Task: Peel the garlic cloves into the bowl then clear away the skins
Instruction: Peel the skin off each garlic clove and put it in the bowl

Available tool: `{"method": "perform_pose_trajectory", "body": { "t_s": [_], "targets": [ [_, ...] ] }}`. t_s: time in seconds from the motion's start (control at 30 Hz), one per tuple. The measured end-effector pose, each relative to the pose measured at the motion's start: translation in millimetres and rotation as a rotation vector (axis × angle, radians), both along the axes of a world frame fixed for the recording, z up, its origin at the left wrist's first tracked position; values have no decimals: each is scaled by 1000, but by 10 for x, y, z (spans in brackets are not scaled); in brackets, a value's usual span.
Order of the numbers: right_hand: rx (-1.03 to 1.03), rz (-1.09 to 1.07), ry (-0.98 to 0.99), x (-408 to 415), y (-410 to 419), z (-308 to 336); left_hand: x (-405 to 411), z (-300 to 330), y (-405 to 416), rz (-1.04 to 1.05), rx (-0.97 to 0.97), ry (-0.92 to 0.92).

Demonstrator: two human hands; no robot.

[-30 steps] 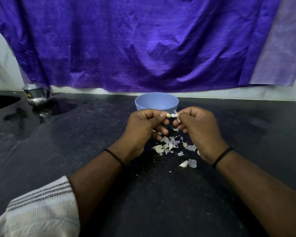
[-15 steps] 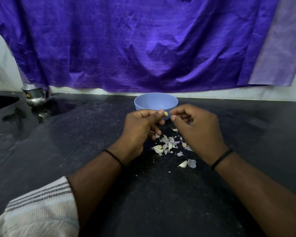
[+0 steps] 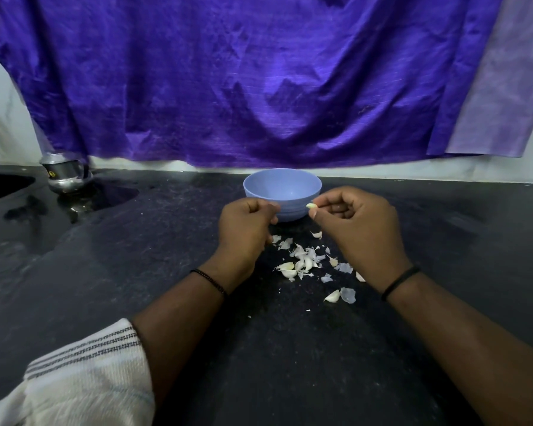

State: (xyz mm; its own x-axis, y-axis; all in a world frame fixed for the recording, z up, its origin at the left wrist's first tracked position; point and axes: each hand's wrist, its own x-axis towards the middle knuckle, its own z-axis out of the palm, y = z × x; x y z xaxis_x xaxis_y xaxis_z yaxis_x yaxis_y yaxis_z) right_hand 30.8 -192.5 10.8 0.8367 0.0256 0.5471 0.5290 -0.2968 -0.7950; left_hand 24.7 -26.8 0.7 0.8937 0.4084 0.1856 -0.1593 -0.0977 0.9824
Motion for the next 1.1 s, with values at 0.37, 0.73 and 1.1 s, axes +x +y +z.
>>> {"method": "perform_pose_trajectory", "body": {
  "t_s": [0.37, 0.73, 1.1],
  "targets": [
    [-188, -153, -34, 812, 391, 474, 88, -74, -4, 22, 161, -8],
    [-135, -71, -8, 544, 228, 466, 100, -111, -57, -24, 427, -88],
    [-651, -10, 173, 16, -360, 10, -13, -62, -99, -217, 660, 0]
  ]
}}
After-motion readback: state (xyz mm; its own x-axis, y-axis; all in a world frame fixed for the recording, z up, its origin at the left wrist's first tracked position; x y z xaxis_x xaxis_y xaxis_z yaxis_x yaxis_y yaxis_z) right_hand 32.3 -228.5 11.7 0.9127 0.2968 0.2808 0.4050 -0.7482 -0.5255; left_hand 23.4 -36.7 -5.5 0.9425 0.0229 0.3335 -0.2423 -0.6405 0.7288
